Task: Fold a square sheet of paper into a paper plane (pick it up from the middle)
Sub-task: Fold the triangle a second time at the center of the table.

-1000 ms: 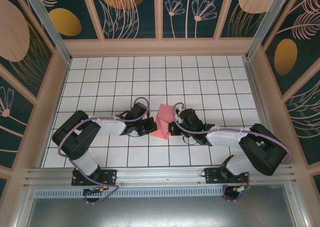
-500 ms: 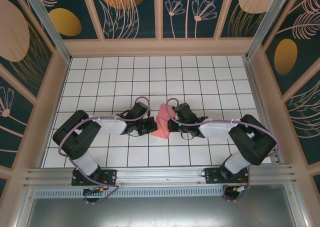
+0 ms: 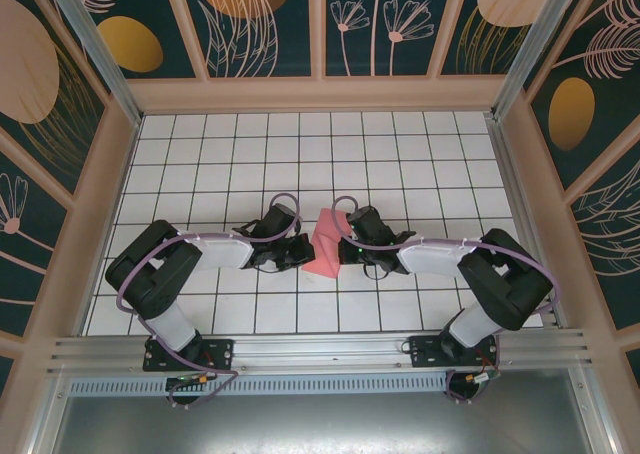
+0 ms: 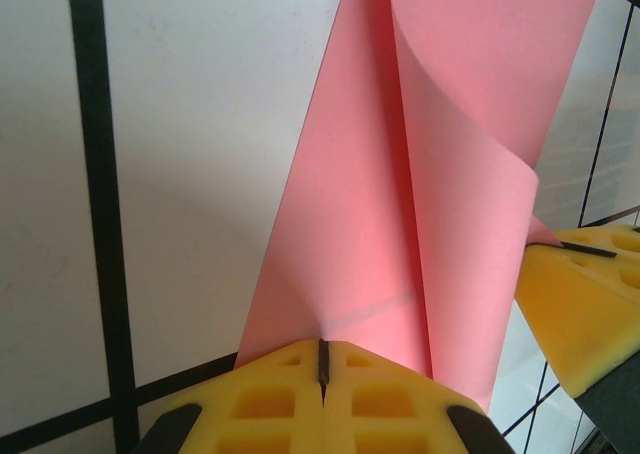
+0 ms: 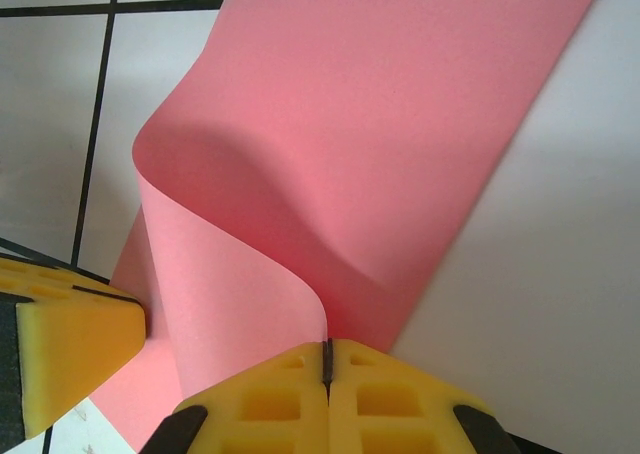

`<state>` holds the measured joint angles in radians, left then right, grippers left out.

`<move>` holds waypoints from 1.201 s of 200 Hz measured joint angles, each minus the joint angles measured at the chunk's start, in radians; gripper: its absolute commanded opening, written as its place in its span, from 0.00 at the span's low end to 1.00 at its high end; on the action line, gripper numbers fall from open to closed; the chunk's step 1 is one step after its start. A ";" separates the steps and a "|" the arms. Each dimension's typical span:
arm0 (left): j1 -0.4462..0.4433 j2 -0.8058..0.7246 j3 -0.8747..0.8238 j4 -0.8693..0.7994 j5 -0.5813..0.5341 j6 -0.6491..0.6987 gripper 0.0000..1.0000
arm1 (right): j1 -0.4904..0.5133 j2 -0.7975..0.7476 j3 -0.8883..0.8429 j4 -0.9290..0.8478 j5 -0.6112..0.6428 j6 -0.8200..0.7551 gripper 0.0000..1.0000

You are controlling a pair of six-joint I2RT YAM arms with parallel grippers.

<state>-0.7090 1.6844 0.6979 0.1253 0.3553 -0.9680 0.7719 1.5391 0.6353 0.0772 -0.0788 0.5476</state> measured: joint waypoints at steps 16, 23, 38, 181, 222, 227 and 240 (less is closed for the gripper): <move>0.000 0.000 0.000 0.000 0.000 0.002 0.04 | 0.000 0.001 0.000 0.000 0.000 0.000 0.00; 0.000 0.000 0.000 0.000 0.000 0.003 0.04 | 0.000 0.002 0.000 0.000 0.001 0.000 0.00; 0.000 0.000 0.000 0.000 0.000 0.003 0.04 | 0.000 0.002 0.000 -0.001 0.002 -0.001 0.00; 0.000 0.000 0.000 -0.001 0.000 0.007 0.04 | 0.000 0.046 0.032 -0.023 0.007 -0.019 0.00; 0.000 0.000 0.002 -0.003 0.000 0.007 0.03 | 0.000 0.046 0.034 -0.030 0.008 -0.019 0.00; 0.000 0.001 0.002 -0.003 0.000 0.007 0.03 | 0.000 0.046 0.034 -0.030 0.008 -0.019 0.00; 0.000 0.006 0.005 -0.002 0.003 0.008 0.03 | 0.000 0.046 0.034 -0.030 0.008 -0.019 0.00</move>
<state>-0.7090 1.6909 0.7025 0.1230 0.3588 -0.9604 0.7719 1.5848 0.6689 0.0475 -0.0708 0.5285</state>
